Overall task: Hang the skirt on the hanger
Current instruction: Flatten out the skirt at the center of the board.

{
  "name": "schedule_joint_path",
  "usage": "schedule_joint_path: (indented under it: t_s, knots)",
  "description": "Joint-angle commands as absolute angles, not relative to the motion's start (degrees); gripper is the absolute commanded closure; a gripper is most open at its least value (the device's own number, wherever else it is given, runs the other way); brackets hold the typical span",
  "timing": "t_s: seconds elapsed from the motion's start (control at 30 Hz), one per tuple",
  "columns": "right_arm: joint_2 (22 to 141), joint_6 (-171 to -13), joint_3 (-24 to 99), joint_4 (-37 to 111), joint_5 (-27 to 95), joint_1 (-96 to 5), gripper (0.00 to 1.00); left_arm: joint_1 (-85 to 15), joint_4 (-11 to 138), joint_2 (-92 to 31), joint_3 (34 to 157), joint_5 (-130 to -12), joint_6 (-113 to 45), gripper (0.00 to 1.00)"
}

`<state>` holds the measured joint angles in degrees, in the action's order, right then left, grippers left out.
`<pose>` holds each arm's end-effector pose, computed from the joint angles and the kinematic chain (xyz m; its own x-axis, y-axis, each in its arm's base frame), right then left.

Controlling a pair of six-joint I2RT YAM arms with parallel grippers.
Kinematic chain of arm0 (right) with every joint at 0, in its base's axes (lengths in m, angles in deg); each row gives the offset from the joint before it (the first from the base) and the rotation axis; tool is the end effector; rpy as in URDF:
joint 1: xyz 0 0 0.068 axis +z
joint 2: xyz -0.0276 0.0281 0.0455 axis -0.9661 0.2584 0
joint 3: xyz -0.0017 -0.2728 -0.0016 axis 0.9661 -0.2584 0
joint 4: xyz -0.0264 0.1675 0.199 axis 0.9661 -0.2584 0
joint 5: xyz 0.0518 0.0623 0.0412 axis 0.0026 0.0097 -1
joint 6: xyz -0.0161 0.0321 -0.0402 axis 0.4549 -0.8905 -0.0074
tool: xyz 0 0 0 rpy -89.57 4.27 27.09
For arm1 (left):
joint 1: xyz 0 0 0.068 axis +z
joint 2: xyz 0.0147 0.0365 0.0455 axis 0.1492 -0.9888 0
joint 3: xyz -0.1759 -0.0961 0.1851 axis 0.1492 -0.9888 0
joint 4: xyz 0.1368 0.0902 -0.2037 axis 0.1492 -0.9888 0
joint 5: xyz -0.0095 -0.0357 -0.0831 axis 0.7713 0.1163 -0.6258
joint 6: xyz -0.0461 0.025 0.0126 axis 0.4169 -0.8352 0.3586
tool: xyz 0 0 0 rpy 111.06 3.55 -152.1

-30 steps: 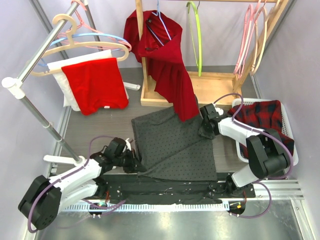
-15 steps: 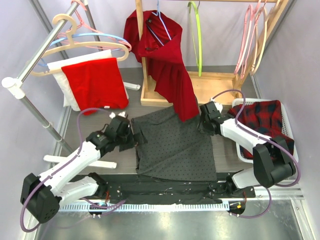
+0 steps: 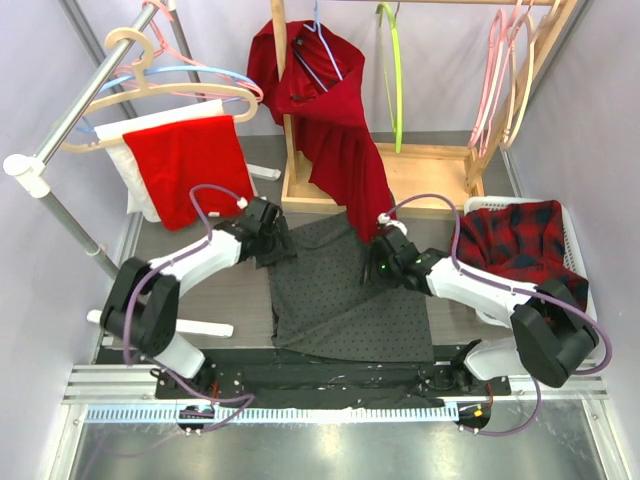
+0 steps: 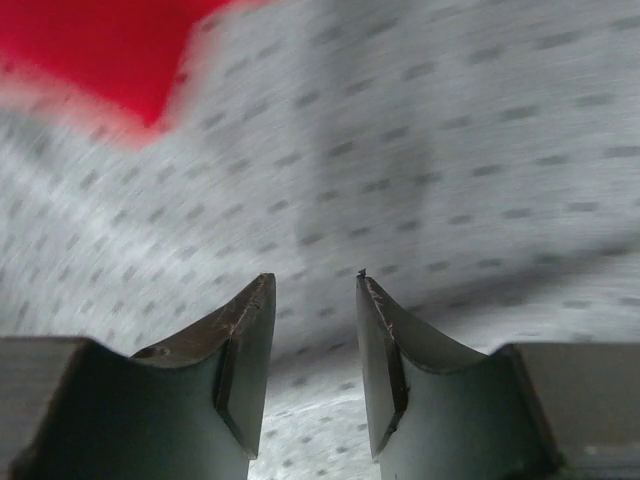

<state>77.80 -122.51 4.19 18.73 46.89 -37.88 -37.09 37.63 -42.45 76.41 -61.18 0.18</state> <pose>0.2100 0.1552 0.1897 -0.8556 0.1070 -0.5065 -0.0570 0.9530 0.2976 0.2663 -0.1436 0.1992 -0.8471 -0.3593 -0.3915 -0.2091 0.9027 -0.3760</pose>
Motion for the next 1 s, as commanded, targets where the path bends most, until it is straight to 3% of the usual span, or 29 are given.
schedule_joint_path:
  t_s: [0.0,0.3,0.5,0.77,0.97]
  knots:
    - [78.6,-121.2,4.0,24.5,44.8,-33.5,0.57,-34.7,46.4,-49.3,80.4,-62.3,-2.0,0.36]
    - [93.2,-122.3,8.3,21.2,55.5,-33.0,0.58,-28.8,49.1,-58.8,82.2,-64.8,-2.9,0.41]
    - [99.7,-121.6,12.9,20.4,59.7,-39.9,0.58,-27.2,48.7,-63.1,87.7,-67.1,-3.9,0.41]
    - [95.5,-113.5,18.3,20.3,57.5,-41.8,0.55,-27.0,47.8,-64.4,91.8,-69.8,-5.4,0.35]
    - [82.9,-115.6,14.4,17.5,53.1,-32.3,0.54,-27.0,48.1,-61.3,89.6,-70.6,-5.6,0.32]
